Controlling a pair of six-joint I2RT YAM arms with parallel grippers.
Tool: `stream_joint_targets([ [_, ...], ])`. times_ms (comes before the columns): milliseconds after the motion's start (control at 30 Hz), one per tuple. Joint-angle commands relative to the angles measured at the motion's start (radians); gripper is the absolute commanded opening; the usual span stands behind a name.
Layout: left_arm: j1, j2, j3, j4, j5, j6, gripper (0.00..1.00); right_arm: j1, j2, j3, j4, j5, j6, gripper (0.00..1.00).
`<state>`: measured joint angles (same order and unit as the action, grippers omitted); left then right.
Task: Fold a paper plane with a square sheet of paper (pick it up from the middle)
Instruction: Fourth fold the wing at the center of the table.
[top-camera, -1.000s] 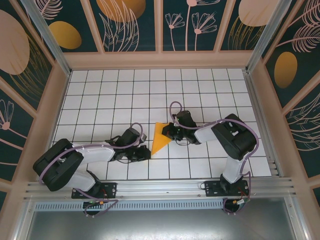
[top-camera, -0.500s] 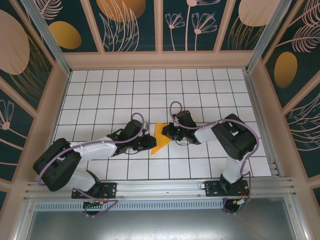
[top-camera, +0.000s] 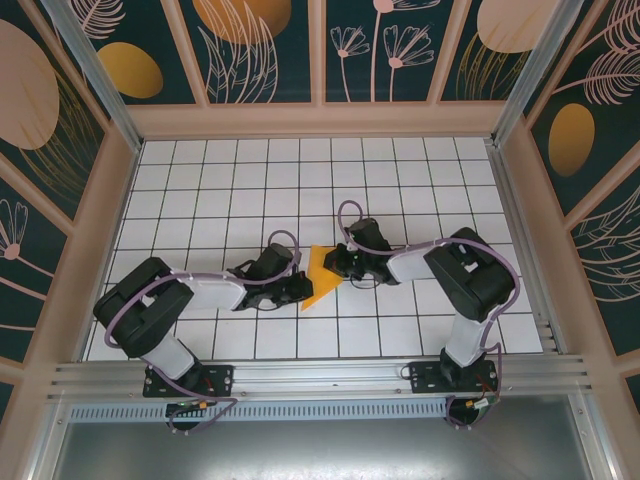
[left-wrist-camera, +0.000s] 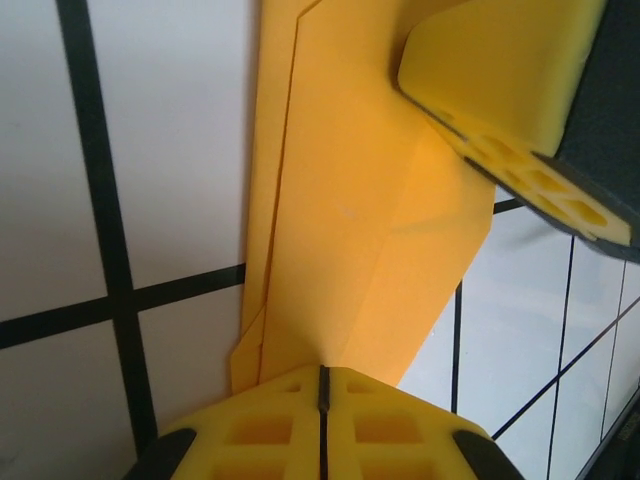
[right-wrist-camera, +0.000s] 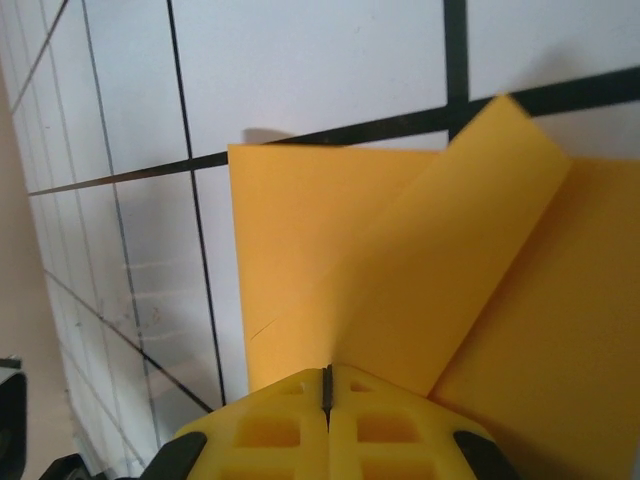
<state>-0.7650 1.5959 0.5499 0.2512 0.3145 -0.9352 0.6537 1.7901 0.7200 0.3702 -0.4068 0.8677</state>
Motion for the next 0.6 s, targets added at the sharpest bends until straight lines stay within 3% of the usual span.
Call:
stream_joint_targets([
  [0,-0.002,-0.002,-0.056,-0.123,-0.050,0.031,0.08,-0.002,-0.073,0.051,-0.130,0.078,-0.069,0.06],
  [133,-0.002,0.007,-0.049,-0.112,-0.041,0.037,0.07,0.004,-0.106,0.067,-0.155,0.065,-0.101,0.05],
  [300,-0.003,0.018,-0.017,-0.109,-0.049,0.038,0.06,0.058,-0.076,0.047,-0.065,0.000,-0.056,0.03],
  [567,-0.003,0.021,-0.025,-0.095,-0.054,0.025,0.05,0.105,0.020,0.031,-0.008,0.037,-0.022,0.03],
])
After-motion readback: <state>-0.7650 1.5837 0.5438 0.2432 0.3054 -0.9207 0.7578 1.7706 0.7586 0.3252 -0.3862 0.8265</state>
